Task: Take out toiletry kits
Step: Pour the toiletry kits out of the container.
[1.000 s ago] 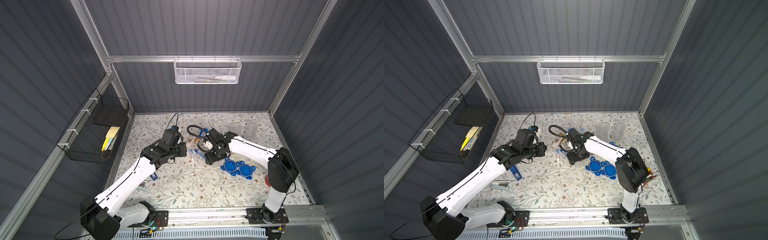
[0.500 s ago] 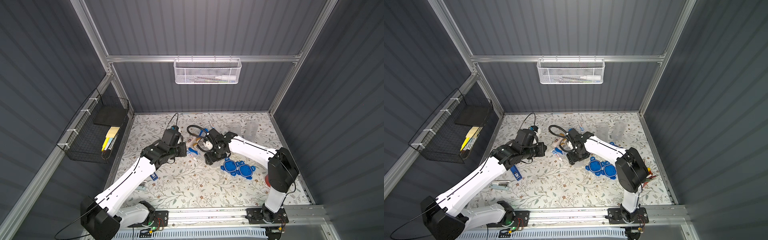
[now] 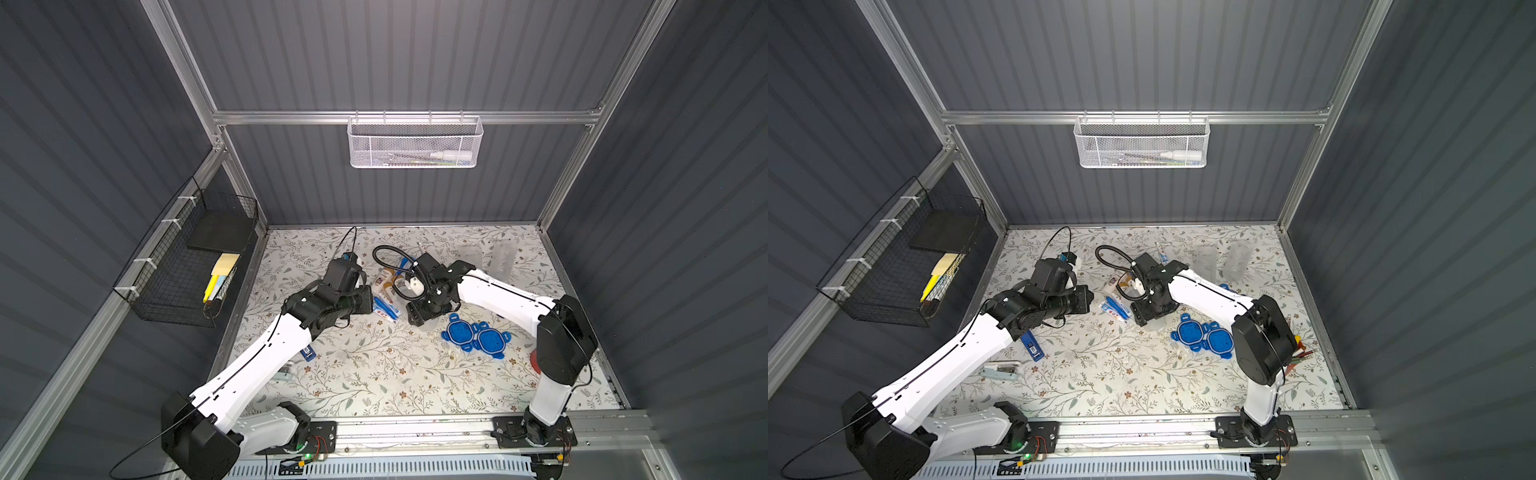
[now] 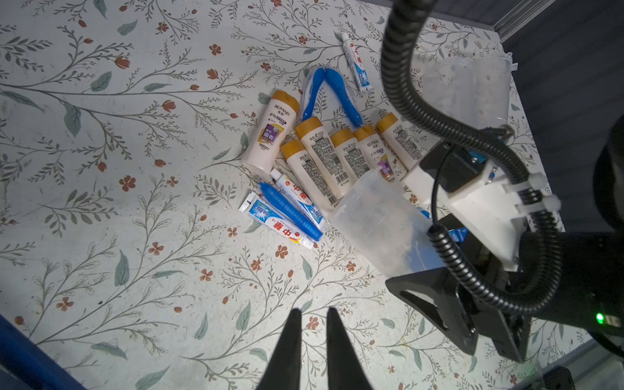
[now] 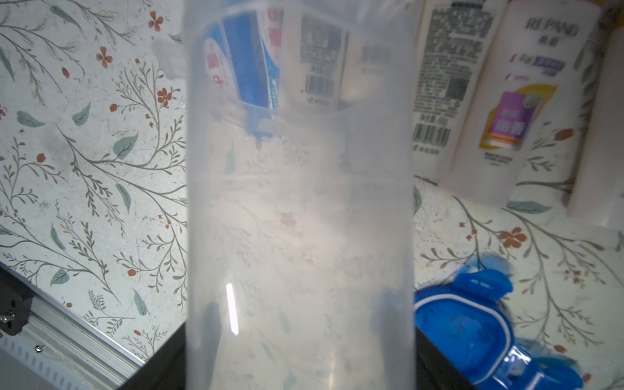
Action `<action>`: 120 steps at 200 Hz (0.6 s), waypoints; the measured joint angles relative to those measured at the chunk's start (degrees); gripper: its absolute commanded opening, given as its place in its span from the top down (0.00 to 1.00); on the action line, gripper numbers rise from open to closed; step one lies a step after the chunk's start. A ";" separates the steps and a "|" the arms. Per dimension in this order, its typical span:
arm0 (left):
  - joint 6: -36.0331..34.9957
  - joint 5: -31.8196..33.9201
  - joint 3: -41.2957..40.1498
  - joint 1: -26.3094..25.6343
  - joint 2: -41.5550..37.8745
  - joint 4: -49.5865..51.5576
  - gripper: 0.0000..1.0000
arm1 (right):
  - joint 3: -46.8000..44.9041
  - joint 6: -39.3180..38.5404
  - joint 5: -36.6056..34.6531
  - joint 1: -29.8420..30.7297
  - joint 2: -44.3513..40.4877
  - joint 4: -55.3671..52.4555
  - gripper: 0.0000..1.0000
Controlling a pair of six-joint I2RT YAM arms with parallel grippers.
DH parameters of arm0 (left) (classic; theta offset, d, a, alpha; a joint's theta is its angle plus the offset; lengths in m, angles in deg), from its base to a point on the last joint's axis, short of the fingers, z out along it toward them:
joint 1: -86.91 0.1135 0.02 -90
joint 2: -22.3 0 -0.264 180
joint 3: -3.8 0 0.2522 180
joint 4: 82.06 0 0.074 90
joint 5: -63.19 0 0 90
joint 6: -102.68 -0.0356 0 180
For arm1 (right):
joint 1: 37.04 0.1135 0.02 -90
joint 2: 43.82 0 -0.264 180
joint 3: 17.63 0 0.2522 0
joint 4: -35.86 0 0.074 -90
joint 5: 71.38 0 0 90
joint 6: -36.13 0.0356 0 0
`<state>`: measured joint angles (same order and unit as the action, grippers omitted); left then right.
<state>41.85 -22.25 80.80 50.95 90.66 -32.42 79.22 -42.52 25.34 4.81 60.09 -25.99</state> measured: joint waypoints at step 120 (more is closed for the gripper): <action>0.00 0.70 -0.04 0.00 0.00 0.15 0.82 | 0.17 0.20 0.55 0.00 -0.07 0.55 0.68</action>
<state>41.85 -21.55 80.76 50.95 90.66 -32.27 79.40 -42.32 25.89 4.81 60.03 -25.45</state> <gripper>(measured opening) 0.177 0.734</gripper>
